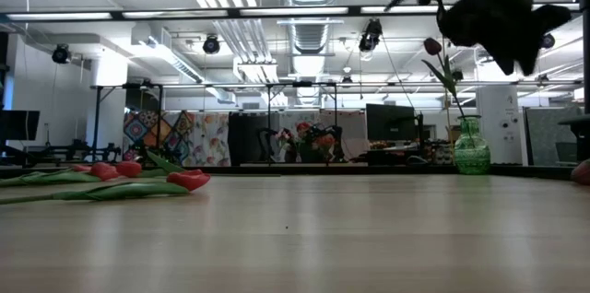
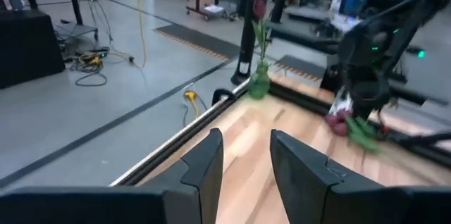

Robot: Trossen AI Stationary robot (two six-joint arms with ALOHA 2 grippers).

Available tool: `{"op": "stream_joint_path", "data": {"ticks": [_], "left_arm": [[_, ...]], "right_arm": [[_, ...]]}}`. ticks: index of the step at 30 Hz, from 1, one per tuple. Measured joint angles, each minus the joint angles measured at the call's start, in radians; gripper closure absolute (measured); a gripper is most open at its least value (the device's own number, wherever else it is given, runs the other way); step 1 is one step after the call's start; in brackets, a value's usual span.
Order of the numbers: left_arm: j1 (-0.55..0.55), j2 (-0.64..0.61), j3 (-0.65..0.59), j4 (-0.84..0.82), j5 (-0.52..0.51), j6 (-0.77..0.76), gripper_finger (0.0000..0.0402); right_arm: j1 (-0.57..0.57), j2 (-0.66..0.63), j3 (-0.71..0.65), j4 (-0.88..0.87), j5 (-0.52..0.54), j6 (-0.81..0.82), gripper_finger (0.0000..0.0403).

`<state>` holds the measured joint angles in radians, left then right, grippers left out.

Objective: Sort flowers into vase by color
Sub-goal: Put the dark red tulip into the green vase

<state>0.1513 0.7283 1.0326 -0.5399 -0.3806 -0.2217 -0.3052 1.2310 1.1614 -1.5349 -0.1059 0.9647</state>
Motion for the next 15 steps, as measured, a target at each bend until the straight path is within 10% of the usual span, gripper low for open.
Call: {"op": "stream_joint_path", "data": {"ticks": [15], "left_arm": [[-0.007,0.009,-0.151,0.04,0.178,-0.029,0.0295]], "right_arm": [[0.133,0.098,-0.416,0.231,-0.011,0.348,0.0199]]}}
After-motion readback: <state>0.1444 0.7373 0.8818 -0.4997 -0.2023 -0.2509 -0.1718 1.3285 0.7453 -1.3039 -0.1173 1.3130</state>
